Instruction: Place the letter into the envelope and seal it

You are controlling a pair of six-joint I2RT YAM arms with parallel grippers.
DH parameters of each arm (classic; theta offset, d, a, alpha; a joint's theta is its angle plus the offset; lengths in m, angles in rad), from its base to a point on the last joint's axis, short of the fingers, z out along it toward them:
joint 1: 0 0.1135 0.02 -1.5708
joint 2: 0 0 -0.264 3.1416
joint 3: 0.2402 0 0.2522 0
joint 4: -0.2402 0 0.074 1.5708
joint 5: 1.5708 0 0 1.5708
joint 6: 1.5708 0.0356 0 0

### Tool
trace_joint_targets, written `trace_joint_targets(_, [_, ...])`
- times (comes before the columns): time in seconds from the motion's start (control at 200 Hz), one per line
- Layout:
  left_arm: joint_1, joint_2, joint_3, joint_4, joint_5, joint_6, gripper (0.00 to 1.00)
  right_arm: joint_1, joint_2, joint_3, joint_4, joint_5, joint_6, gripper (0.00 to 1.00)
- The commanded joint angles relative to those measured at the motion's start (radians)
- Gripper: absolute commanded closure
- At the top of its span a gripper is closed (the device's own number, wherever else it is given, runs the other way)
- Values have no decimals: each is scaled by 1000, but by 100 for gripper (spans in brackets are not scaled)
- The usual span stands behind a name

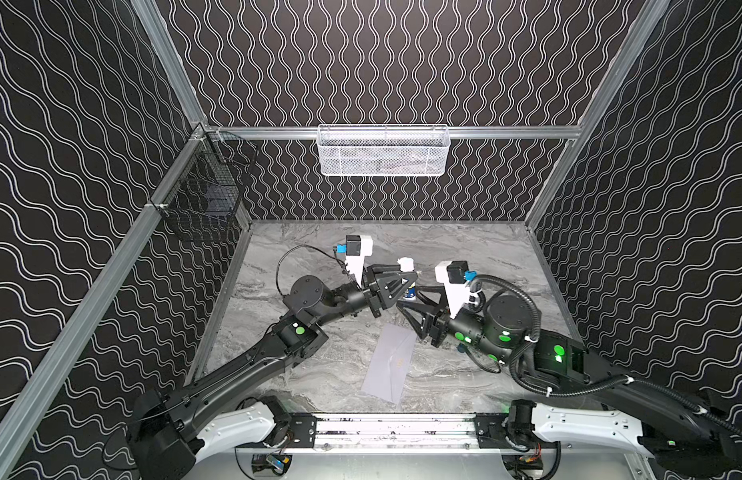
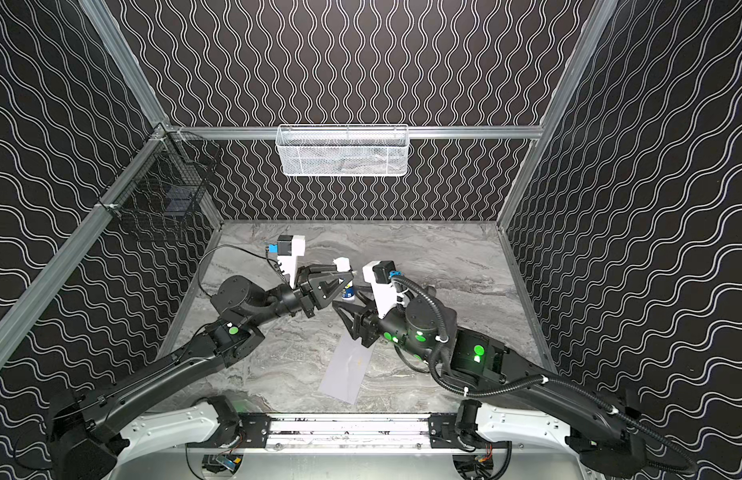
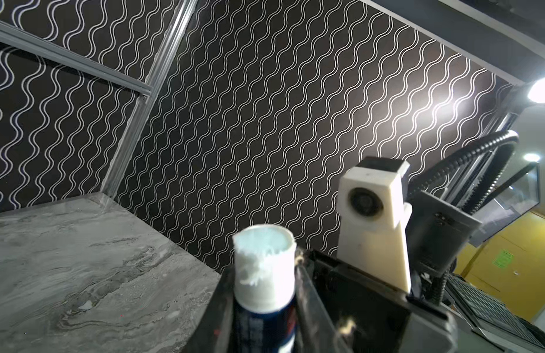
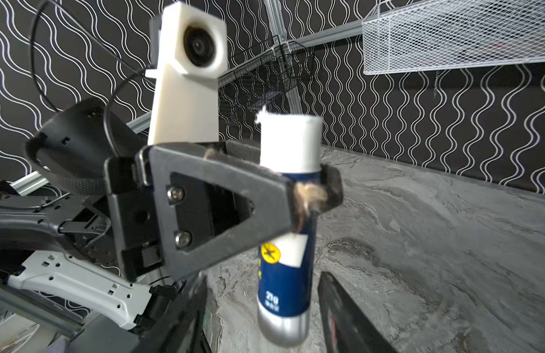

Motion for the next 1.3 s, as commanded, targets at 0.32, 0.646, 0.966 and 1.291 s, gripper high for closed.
trace_joint_targets(0.32, [-1,-16,-8,31,4,-16,100,-149,-20,-82,174,-316,87,63])
trace_joint_targets(0.646, [-1,-10,-8,41,5,-18,100,-168,-1,-80,189,-366,91,73])
trace_joint_targets(0.966, [-1,17,12,36,60,-23,72,-183,-10,-77,210,-380,96,100])
trace_joint_targets(1.291, [-1,1,16,-70,157,25,64,-198,-20,-65,177,-392,76,100])
